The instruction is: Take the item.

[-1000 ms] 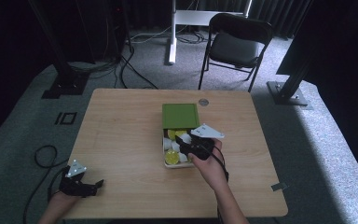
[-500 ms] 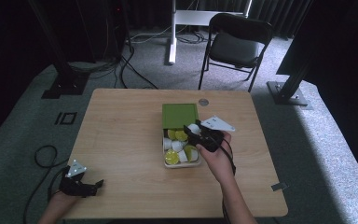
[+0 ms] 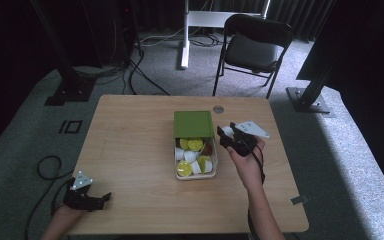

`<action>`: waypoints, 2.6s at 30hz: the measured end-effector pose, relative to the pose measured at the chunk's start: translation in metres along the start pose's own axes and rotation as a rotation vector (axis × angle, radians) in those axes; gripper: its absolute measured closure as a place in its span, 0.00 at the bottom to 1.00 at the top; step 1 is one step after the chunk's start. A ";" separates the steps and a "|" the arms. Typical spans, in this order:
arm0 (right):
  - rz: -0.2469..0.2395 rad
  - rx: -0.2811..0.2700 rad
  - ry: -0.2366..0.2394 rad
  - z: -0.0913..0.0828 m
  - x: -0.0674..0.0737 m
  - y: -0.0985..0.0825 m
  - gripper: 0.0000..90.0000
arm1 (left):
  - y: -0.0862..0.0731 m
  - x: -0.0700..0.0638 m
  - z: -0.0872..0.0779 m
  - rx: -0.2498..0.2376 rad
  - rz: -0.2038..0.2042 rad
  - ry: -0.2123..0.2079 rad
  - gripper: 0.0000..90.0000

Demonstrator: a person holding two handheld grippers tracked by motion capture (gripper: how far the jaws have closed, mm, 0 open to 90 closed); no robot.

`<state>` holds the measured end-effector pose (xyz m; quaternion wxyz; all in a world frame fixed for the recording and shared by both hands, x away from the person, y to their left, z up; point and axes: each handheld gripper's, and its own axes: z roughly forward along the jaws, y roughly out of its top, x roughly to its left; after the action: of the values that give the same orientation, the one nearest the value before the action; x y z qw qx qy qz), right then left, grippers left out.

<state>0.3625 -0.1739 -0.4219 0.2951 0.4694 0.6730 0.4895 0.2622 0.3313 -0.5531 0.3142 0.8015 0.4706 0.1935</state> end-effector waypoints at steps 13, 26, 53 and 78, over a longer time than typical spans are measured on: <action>0.052 0.053 -0.106 0.024 -0.037 -0.032 0.52 | 0.000 0.000 0.000 0.000 0.000 0.000 0.01; 0.095 0.104 -0.150 0.053 -0.066 -0.061 0.52 | 0.000 0.000 0.000 0.001 0.000 0.000 0.01; 0.199 0.213 -0.200 0.101 -0.104 -0.085 0.52 | 0.000 0.000 0.000 0.000 -0.001 0.000 0.01; 0.203 0.197 -0.149 0.086 -0.106 -0.072 0.29 | 0.000 0.000 0.000 0.000 -0.001 -0.001 0.01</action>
<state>0.4519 -0.2441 -0.5254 0.2457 0.5966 0.6431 0.4124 0.2621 0.3312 -0.5531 0.3145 0.8014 0.4708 0.1932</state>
